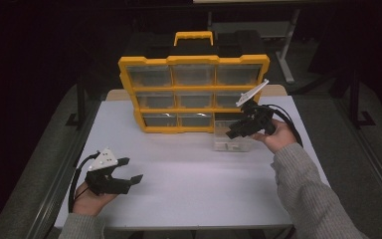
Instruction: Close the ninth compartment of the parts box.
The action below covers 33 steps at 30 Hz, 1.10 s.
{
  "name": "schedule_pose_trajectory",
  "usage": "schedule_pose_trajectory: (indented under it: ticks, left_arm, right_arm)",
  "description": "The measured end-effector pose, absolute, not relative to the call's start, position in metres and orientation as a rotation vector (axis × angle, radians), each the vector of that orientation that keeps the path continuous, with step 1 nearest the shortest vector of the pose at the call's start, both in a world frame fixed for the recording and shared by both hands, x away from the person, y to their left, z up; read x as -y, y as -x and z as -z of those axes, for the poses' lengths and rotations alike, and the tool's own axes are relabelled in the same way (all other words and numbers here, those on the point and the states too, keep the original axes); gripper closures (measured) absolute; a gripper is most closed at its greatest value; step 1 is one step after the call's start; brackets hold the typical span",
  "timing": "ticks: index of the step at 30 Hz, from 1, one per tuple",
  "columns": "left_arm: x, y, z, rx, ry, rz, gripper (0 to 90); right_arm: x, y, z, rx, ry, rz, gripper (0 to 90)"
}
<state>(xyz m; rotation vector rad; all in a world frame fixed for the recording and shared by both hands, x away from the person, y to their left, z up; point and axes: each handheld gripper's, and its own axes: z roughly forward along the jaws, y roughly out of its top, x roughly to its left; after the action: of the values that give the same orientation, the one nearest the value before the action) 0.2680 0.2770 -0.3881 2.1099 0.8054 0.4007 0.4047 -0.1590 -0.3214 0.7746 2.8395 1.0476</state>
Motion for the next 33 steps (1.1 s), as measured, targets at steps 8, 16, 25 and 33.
schedule_pose_trajectory:
  ticks: [8, 16, 25, 33]
  left_arm:
    - [-0.275, -0.268, 0.390, -0.801, -2.122, -0.398, 22.8]
    - [-0.271, -0.267, 0.391, -0.808, -2.120, -0.387, 22.7]
    - [-0.272, -0.267, 0.391, -0.806, -2.109, -0.391, 21.9]
    - [-0.271, -0.268, 0.393, -0.807, -2.117, -0.382, 21.7]
  right_arm:
    - [0.158, -0.392, 0.320, -2.842, -0.760, -1.028, 65.1]
    - [0.157, -0.378, 0.325, -2.855, -0.723, -1.013, 70.0]
    - [0.155, -0.372, 0.335, -2.866, -0.683, -0.986, 74.4]
    - [0.153, -0.367, 0.343, -2.885, -0.692, -0.962, 80.5]
